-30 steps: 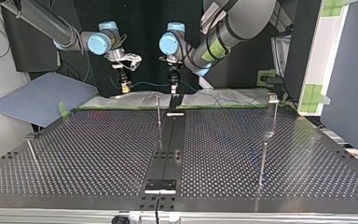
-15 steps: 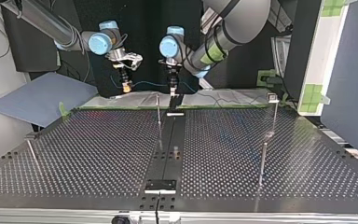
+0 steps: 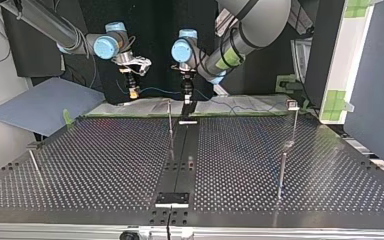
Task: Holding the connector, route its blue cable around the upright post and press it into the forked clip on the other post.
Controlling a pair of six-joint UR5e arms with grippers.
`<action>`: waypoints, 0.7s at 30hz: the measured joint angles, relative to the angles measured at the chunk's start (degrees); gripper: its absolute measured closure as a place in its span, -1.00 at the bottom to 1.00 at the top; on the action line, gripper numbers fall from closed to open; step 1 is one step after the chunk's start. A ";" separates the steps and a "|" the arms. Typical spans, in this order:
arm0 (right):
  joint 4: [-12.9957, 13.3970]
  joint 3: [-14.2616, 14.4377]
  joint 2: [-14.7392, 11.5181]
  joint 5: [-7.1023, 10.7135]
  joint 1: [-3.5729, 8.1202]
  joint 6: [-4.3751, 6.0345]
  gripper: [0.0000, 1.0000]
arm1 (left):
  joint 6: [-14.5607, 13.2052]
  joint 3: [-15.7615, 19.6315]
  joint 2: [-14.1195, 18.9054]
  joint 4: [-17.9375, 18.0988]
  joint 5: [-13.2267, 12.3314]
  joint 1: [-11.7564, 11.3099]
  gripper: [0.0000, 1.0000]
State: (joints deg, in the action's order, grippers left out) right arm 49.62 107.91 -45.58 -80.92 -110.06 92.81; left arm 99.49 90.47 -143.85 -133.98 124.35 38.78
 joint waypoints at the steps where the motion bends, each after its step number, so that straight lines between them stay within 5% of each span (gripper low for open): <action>1: -0.01 -0.01 0.00 -0.04 0.02 -0.03 0.58 | -0.27 -0.01 0.00 0.00 0.01 0.00 -1.00; 6: -0.19 0.01 0.00 -0.19 0.05 -0.33 0.58 | -0.55 -0.02 0.01 0.66 -0.95 0.00 -1.00; 8: -0.25 0.00 0.00 -0.22 0.05 -0.42 0.58 | -0.39 -0.02 0.02 0.93 -1.30 0.00 -0.43; 9: -0.27 0.00 0.00 -0.25 0.05 -0.46 0.58 | -0.32 -0.03 0.02 1.08 -1.28 0.00 -0.43; 11: -0.29 0.00 0.00 -0.27 0.05 -0.50 0.58 | -0.28 -0.03 0.02 1.33 -1.17 0.00 0.47; 12: -0.29 0.00 0.00 -0.28 0.05 -0.55 0.58 | -0.27 -0.02 0.02 1.57 -1.11 0.00 0.47; 14: -0.30 0.00 0.00 -0.32 0.05 -0.61 0.58 | -0.27 -0.02 0.02 1.95 -1.10 0.00 0.91; 21: -0.30 0.02 0.00 -0.91 0.05 -0.75 0.58 | -0.32 0.01 0.00 2.33 -0.96 0.00 1.00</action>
State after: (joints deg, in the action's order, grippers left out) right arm 49.31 107.92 -45.57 -81.83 -110.01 92.06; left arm 99.17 90.48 -143.85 -131.65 123.39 38.78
